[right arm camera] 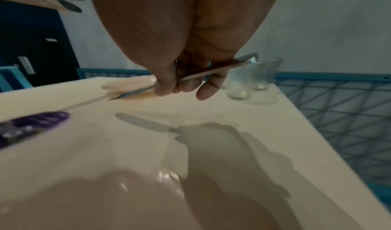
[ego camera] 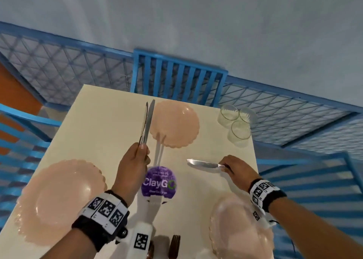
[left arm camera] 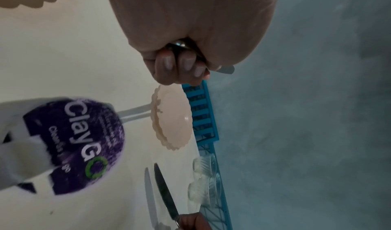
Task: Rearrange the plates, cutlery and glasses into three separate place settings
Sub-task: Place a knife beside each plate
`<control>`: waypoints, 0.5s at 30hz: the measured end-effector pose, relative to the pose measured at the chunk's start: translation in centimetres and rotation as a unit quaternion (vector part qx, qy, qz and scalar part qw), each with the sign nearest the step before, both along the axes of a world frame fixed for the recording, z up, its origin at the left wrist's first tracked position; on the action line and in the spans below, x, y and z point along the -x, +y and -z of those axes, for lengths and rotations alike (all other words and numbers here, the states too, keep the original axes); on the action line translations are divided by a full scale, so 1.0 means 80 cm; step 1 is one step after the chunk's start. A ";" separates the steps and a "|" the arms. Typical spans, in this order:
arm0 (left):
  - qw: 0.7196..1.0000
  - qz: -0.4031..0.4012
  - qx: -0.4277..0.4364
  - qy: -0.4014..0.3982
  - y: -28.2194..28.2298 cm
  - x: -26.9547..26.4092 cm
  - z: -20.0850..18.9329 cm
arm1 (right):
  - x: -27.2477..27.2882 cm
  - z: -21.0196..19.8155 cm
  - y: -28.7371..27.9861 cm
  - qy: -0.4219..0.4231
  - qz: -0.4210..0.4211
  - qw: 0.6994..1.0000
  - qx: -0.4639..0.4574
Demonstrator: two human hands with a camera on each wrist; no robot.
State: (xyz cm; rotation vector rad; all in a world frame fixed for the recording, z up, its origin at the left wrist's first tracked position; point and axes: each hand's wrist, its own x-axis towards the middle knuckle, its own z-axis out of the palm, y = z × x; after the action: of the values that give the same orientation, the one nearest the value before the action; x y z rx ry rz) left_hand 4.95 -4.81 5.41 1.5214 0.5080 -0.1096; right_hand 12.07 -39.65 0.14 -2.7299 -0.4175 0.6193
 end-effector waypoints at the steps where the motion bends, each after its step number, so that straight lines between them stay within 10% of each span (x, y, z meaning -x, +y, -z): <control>1: 1.000 0.008 0.002 0.004 -0.009 0.003 0.002 | 0.008 0.008 -0.018 0.004 0.003 1.000 0.009; 15: 0.998 0.045 0.045 0.015 -0.104 0.008 0.029 | 0.035 0.050 -0.080 0.037 -0.006 0.998 0.053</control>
State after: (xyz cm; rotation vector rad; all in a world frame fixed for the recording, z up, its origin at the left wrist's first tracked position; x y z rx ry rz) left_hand 4.32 -13.10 3.11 1.4552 0.4534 -0.2228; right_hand 9.28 -46.08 -3.86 -2.7946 -0.3949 0.7646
